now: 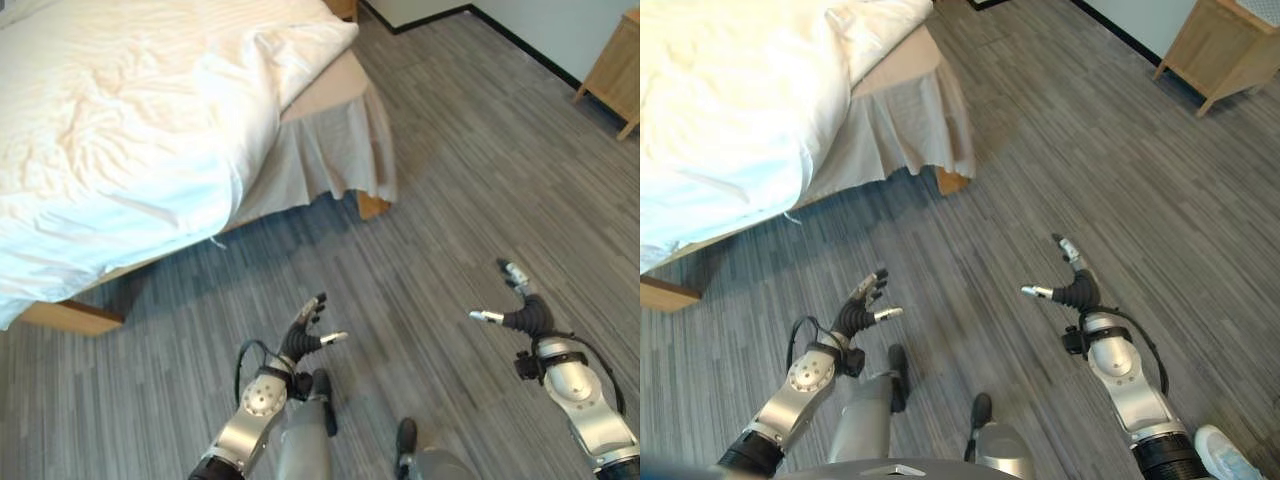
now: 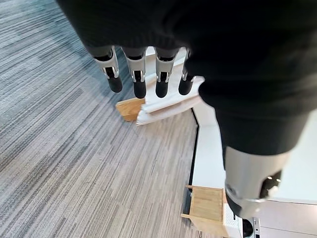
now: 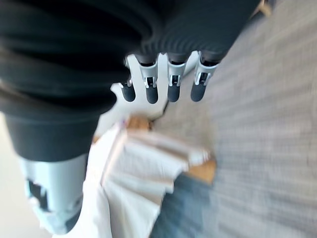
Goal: Making the bed.
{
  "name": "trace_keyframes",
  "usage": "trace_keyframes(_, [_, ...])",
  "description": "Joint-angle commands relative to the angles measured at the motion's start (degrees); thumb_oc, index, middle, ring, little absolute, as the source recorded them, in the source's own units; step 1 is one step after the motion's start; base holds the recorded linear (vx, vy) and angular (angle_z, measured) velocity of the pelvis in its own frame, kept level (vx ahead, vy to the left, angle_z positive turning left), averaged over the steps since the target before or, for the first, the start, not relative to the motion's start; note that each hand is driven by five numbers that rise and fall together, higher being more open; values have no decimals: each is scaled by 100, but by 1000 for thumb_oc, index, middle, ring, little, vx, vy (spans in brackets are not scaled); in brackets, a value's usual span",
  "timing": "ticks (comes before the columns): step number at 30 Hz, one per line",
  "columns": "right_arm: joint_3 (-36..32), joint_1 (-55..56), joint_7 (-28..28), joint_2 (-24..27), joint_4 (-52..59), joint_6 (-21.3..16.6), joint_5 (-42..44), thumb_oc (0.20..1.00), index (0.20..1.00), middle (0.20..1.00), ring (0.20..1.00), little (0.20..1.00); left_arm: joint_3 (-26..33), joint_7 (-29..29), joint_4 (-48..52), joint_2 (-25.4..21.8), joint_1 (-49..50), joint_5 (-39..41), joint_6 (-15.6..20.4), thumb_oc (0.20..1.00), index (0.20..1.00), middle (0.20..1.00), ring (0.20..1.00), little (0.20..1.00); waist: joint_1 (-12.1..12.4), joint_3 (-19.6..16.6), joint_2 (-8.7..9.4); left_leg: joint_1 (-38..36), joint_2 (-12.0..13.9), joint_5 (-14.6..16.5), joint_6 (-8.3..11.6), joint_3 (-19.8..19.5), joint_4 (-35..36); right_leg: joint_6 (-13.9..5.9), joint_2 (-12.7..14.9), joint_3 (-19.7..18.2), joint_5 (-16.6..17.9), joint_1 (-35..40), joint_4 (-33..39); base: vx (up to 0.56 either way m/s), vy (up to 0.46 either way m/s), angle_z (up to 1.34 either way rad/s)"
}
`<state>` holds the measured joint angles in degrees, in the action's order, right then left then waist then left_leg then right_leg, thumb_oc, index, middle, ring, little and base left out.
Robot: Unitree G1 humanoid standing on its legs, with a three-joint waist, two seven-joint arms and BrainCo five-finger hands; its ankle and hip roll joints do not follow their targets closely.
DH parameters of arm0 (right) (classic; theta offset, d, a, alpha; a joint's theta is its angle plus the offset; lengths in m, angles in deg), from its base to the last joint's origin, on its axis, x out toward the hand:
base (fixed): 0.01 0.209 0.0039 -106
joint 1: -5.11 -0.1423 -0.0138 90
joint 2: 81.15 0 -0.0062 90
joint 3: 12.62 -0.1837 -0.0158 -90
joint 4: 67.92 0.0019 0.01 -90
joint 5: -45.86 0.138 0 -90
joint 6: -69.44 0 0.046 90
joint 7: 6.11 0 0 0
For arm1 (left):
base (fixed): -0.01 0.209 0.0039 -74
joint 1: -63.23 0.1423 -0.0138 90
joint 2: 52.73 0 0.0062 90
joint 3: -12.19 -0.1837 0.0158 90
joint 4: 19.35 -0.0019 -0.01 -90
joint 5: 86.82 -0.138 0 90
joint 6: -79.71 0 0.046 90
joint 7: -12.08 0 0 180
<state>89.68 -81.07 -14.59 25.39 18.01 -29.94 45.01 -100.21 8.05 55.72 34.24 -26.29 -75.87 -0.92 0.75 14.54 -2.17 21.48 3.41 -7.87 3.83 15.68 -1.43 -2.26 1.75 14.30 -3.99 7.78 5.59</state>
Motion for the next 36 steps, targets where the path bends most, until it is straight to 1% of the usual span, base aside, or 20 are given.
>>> trace_keyframes(1, [36, -373, -98, 107, 187, -195, -478, 1000, 1000, 1000, 1000, 1000, -159, -47, 351, 100, -230, 102, 256, 1000, 1000, 1000, 1000, 1000, 194, 27, -204, -396, 156, -684, 210, 225, 473, -376, 24, -483, -5, -90, -59, 455, 26, 19])
trace_keyframes(5, [120, 165, 399, -222, 390, -290, -71, 1000, 1000, 1000, 1000, 1000, 32, 7, 556, -7, 29, 303, 268, 1000, 1000, 1000, 1000, 1000, 290, -193, 3, -768, 14, -525, -121, 326, 635, -426, 16, -606, -126, 491, -157, 573, 30, -4])
trace_keyframes(7, [260, 270, 600, -217, 202, -155, -251, 1000, 1000, 1000, 1000, 1000, 9, 76, 550, -154, -7, 247, 156, 1000, 1000, 1000, 1000, 1000, 310, -224, 238, -1430, -128, -12, -434, 513, 643, -1047, 393, -237, 404, -63, -2286, 360, 29, -22])
trace_keyframes(8, [262, 263, 601, -218, 204, -151, -252, 1000, 1000, 1000, 1000, 1000, 15, 76, 550, -155, -12, 246, 155, 1000, 1000, 1000, 1000, 1000, 327, -228, 230, -1413, -111, -26, -438, 532, 643, -1044, 383, -258, 414, -99, -2307, 242, 72, -30])
trace_keyframes(10, [236, 340, 710, -314, 401, -172, -172, 1000, 1000, 1000, 1000, 1000, -2, 4, 545, -228, 24, 253, 175, 1000, 1000, 1000, 1000, 1000, 89, -118, 119, -1963, -87, 224, -540, 320, 643, -1254, 559, -384, 1230, -967, -3857, 385, 77, -13])
trace_keyframes(11, [205, 355, 701, -345, 408, -157, -145, 1000, 1000, 1000, 1000, 1000, 19, -10, 504, -212, 18, 268, 170, 1000, 1000, 1000, 1000, 1000, 42, -100, 1, -2076, 1, 275, -544, 239, 643, -1200, 605, -406, 1203, -1183, -4086, 557, -15, 42])
trace_keyframes(12, [163, 343, 664, -401, 360, -135, -119, 1000, 1000, 1000, 1000, 1000, 53, -13, 416, -217, -19, 224, 158, 1000, 1000, 1000, 1000, 1000, -51, -50, 2, -2301, -87, 468, -543, 51, 643, -1033, 1023, -303, 989, -1515, -4001, 334, -39, 76])
trace_keyframes(15, [138, 353, 667, -400, 362, -124, -119, 1000, 1000, 1000, 1000, 1000, 90, -4, 435, -243, 3, 242, 171, 1000, 1000, 1000, 1000, 1000, -108, -57, -3, -2375, -98, 526, -515, -60, 643, -956, 1146, -246, 976, -1581, -3657, 287, -121, 82])
trace_keyframes(16, [139, 302, 658, -398, 351, -102, -147, 1000, 1000, 1000, 1000, 1000, 129, 26, 446, -257, 68, 245, 177, 1000, 1000, 1000, 1000, 1000, -142, -103, 53, -2478, -150, 640, -427, -268, 643, -877, 1205, -318, 854, -1579, -2655, 598, -326, 74])
trace_keyframes(17, [145, 245, 610, -375, 295, -80, -296, 1000, 1000, 1000, 1000, 1000, 154, 45, 399, -263, 110, 155, 181, 1000, 1000, 1000, 1000, 1000, -249, -139, 136, -2664, -192, 844, -326, -585, 643, -921, 1090, -809, 878, -1547, -1287, 598, -323, 57])
trace_keyframes(19, [151, 239, 607, -376, 291, -82, -299, 1000, 1000, 1000, 1000, 1000, 159, 45, 397, -262, 110, 154, 182, 1000, 1000, 1000, 1000, 1000, -256, -143, 132, -2651, -185, 828, -324, -588, 643, -915, 1080, -796, 931, -1524, -1218, 308, -175, 59])
trace_keyframes(20, [136, 240, 575, -384, 261, -43, -469, 1000, 1000, 1000, 1000, 1000, 181, 42, 323, -238, 104, 111, 202, 1000, 1000, 1000, 1000, 1000, -385, -179, 192, -2740, -206, 957, -252, -929, 643, -1058, 1036, -1549, 1222, -1734, -514, 437, -225, 82])
trace_keyframes(22, [120, 296, 520, -373, 174, 12, -670, 1000, 1000, 1000, 1000, 1000, 165, 1, 262, -236, -3, 71, 219, 1000, 1000, 1000, 1000, 1000, -503, -173, 219, -2932, -192, 1119, -220, -1273, 643, -1171, 867, -2183, 1450, -1914, -224, 507, -264, 127])
trace_keyframes(27, [104, 585, 612, -393, -242, 109, -771, 1000, 1000, 1000, 1000, 1000, 25, 144, 151, -191, -72, 124, 241, 1000, 1000, 1000, 1000, 1000, -648, -260, 271, -3153, -10, 1226, -51, -1695, 403, -1058, 747, -2188, 1464, -1561, -159, 298, -304, 153])
trace_keyframes(29, [50, 554, 602, -390, -409, 111, -609, 1000, 1000, 1000, 1000, 1000, 26, 184, 168, -184, -120, 289, 189, 1000, 1000, 1000, 1000, 1000, -669, -162, 258, -2580, 252, 841, 212, -1567, -917, -811, 689, -1891, 1289, -1228, -149, 41, -314, 48])
trace_keyframes(30, [11, 559, 487, -335, -450, 128, -456, 1000, 1000, 1000, 1000, 1000, -8, 168, 279, -193, -207, 407, 113, 1000, 1000, 1000, 1000, 1000, -641, 101, 396, -1604, 674, 152, 322, -1195, -2688, -516, 747, -1588, 1128, -891, -155, -40, -339, 50])
trace_keyframes(31, [12, 550, 487, -339, -453, 127, -455, 1000, 1000, 1000, 1000, 1000, -4, 168, 282, -197, -213, 408, 110, 1000, 1000, 1000, 1000, 1000, -657, 87, 404, -1560, 664, 123, 324, -1213, -2693, -512, 754, -1576, 1149, -919, -152, 61, -413, 95])
trace_keyframes(32, [-11, 591, 419, -337, -538, 197, -390, 1000, 1000, 1000, 1000, 1000, 58, 172, 387, -257, -157, 443, 121, 1000, 1000, 1000, 1000, 1000, -567, 187, 526, -1115, 818, 244, 215, -783, -3289, -324, 665, -1487, 934, -640, -134, 216, -298, 86])
trace_keyframes(35, [-82, 573, 411, -416, -495, 229, -304, 1000, 1000, 1000, 1000, 1000, 114, 235, 310, -255, -172, 510, 126, 1000, 1000, 1000, 1000, 1000, -463, 75, 565, -671, 901, 262, 221, -293, -2614, -296, 627, -1303, 719, -396, -59, 277, -115, 7])
trace_keyframes(36, [-84, 588, 416, -466, -492, 205, -302, 1000, 1000, 1000, 1000, 1000, 151, 259, 274, -197, -100, 519, 100, 1000, 1000, 1000, 1000, 1000, -383, -41, 440, -751, 716, 275, 168, -9, -1425, -357, 498, -1214, 595, -320, -59, 462, 82, -20])
